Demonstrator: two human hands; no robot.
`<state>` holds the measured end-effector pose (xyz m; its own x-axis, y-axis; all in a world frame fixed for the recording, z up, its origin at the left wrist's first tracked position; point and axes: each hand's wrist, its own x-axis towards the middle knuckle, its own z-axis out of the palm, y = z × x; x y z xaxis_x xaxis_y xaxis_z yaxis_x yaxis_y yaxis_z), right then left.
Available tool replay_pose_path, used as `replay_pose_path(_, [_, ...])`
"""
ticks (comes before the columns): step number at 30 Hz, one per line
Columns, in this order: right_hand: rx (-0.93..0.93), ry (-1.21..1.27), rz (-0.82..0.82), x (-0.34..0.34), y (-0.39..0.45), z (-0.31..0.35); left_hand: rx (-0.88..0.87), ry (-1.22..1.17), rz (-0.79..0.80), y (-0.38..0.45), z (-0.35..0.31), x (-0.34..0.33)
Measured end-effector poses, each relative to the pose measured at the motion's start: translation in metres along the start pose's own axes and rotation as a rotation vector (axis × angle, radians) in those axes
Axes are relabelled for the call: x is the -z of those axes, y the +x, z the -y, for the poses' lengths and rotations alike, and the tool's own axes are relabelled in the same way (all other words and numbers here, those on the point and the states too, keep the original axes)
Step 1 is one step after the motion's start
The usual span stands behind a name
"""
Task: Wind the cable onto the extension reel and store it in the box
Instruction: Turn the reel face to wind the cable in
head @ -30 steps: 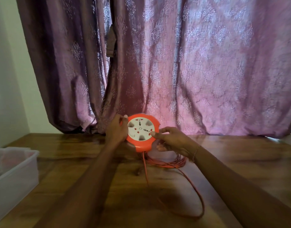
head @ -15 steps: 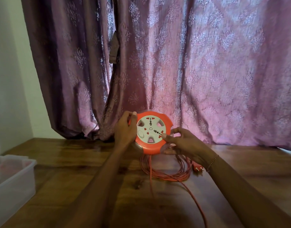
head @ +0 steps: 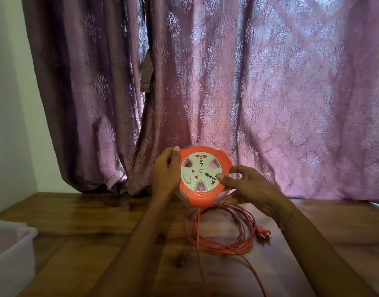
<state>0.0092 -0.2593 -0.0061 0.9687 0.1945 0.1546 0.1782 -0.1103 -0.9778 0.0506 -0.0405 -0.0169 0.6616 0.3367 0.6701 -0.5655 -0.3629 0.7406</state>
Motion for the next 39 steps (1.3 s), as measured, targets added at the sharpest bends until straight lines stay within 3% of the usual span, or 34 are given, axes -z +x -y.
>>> replay_pose_path(4, [0.033,0.088,0.076,0.003,0.005,0.0,0.022,-0.128,0.011,0.007,0.004,-0.004])
replay_pose_path(10, [0.074,0.267,0.027,0.001,0.01,0.002,0.015,-0.275,0.052,0.012,0.004,-0.018])
replay_pose_path(17, [0.103,0.23,0.054,0.004,0.01,0.015,-0.017,-0.269,0.076,0.018,0.004,-0.02])
replay_pose_path(20, [0.166,-0.011,-0.026,0.007,0.009,0.024,-0.006,-0.258,0.022,0.024,0.003,-0.02])
replay_pose_path(22, [0.28,-0.327,-0.204,0.008,0.009,0.032,0.004,-0.255,-0.002,0.028,0.003,-0.02])
replay_pose_path(25, [0.733,-0.687,-0.41,0.008,0.005,0.04,-0.005,-0.232,-0.013,0.032,0.005,-0.019])
replay_pose_path(28, [1.078,-0.961,-0.288,0.007,0.001,0.046,-0.006,-0.291,0.017,0.033,0.006,-0.02])
replay_pose_path(34, [1.061,-1.247,-0.128,-0.005,-0.005,0.047,-0.07,-0.297,0.096,0.031,0.003,-0.022])
replay_pose_path(39, [0.976,-1.351,-0.133,-0.01,-0.005,0.044,-0.1,-0.257,0.136,0.023,-0.006,-0.021])
